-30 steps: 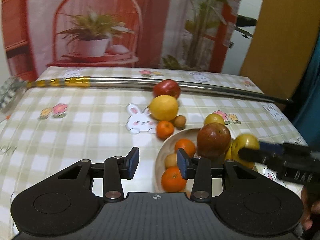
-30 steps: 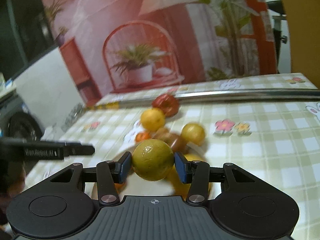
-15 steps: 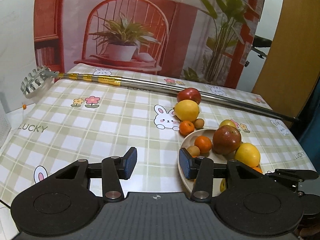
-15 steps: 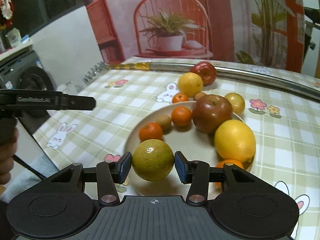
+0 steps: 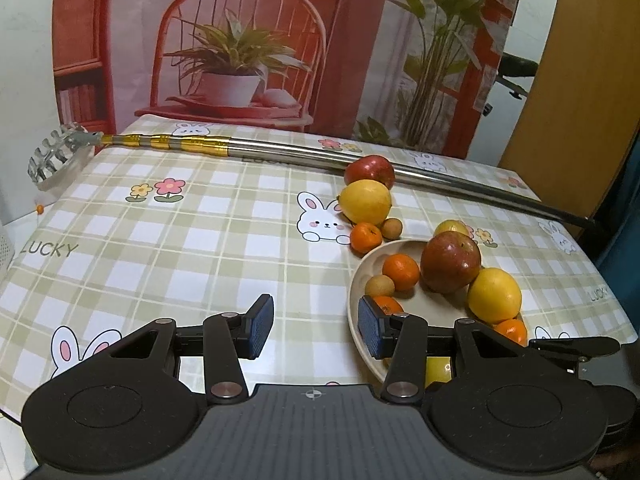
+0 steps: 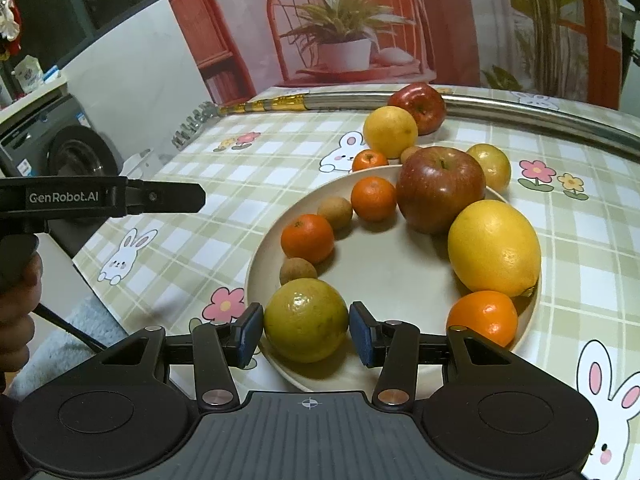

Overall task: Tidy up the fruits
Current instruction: 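Carry the tangerine and yellow-green citrus over the white plate and open both tools, then grasp another tangerine with the left tool while the right tool grasps another yellow-green citrus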

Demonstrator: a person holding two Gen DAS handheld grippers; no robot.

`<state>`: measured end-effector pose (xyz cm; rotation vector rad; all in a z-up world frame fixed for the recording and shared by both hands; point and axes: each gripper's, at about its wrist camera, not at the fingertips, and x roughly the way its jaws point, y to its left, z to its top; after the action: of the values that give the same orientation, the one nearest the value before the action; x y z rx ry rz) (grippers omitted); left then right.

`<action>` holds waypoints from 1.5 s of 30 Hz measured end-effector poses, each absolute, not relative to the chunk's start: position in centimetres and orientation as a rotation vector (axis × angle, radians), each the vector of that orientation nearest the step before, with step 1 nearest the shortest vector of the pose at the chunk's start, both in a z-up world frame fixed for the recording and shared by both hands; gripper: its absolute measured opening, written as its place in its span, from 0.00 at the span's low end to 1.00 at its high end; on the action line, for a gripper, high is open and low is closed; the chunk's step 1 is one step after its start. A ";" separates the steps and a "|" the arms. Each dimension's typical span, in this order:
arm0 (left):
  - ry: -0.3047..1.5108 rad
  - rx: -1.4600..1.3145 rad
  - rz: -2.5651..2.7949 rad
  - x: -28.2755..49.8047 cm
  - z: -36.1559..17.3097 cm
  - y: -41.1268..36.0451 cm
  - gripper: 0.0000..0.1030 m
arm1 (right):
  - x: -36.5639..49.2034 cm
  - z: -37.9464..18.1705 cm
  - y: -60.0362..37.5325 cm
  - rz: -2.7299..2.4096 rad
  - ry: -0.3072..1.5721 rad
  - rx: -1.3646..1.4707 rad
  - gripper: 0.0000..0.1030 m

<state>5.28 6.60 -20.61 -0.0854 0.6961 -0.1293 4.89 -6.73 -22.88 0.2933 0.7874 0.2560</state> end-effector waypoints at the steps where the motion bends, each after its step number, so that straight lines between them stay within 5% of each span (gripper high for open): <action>1: 0.699 -0.085 -0.129 5.3 -20.7 6.6 0.48 | 4.9 -22.9 -6.8 0.258 0.787 0.297 0.44; 14: 0.704 -0.065 -0.131 5.0 -20.5 6.1 0.48 | 3.6 -21.9 -8.5 0.190 0.674 0.345 0.52; 18: 0.708 -0.068 -0.131 5.0 -20.6 6.2 0.48 | 3.1 -21.9 -9.8 0.114 0.612 0.396 0.62; 45: 0.699 -0.075 -0.248 10.8 -16.3 5.0 0.49 | 6.0 -17.4 -16.3 -0.025 0.504 0.360 0.60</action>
<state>10.78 5.00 -16.31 -0.0749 0.6988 -0.2477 6.02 -16.33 -17.40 0.3600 0.5036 -0.0255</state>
